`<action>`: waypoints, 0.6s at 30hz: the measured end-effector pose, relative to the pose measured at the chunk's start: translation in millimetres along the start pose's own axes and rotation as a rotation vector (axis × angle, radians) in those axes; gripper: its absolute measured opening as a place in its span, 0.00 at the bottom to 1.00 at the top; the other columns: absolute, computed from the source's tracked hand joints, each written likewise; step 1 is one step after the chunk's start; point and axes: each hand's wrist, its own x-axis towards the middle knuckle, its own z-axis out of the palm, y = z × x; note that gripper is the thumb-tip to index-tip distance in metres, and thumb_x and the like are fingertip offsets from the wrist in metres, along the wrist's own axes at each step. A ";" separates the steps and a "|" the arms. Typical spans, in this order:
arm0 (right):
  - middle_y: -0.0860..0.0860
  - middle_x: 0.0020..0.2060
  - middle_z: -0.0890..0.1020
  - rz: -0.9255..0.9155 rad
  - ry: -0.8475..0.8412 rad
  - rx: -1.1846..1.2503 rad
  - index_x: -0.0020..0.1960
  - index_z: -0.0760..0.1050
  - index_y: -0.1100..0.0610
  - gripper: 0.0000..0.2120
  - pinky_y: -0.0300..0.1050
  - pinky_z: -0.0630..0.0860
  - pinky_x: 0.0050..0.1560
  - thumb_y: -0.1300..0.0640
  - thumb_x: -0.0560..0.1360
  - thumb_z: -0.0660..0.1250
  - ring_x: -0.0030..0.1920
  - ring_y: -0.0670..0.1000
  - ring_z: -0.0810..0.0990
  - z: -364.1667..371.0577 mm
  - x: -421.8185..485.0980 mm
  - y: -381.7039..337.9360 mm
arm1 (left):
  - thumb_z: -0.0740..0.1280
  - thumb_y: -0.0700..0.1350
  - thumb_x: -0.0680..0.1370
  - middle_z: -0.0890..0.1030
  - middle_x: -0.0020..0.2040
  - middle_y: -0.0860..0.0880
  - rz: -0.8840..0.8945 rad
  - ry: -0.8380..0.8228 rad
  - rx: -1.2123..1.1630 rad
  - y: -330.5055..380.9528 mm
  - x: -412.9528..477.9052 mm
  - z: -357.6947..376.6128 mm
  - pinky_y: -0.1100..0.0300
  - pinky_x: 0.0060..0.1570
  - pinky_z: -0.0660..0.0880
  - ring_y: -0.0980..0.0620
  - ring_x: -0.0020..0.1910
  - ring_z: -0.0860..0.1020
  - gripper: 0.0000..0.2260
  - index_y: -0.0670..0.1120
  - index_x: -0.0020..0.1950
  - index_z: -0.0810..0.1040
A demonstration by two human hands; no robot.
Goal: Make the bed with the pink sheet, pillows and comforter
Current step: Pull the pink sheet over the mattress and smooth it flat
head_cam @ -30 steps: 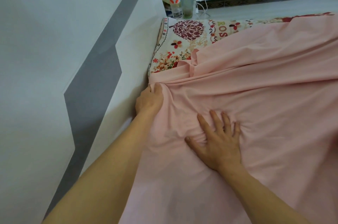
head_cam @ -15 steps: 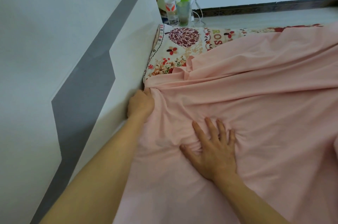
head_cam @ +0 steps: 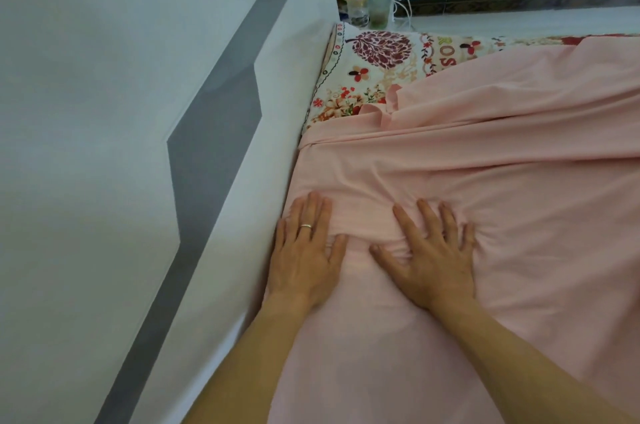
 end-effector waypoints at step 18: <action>0.45 0.78 0.31 0.052 -0.416 -0.157 0.75 0.29 0.34 0.45 0.77 0.36 0.68 0.17 0.64 0.38 0.76 0.58 0.27 -34.9 -121.6 6.7 | 0.39 0.58 0.82 0.39 0.79 0.51 -0.144 -0.214 0.120 15.1 -24.6 -15.0 0.44 0.75 0.39 0.46 0.78 0.38 0.27 0.49 0.79 0.39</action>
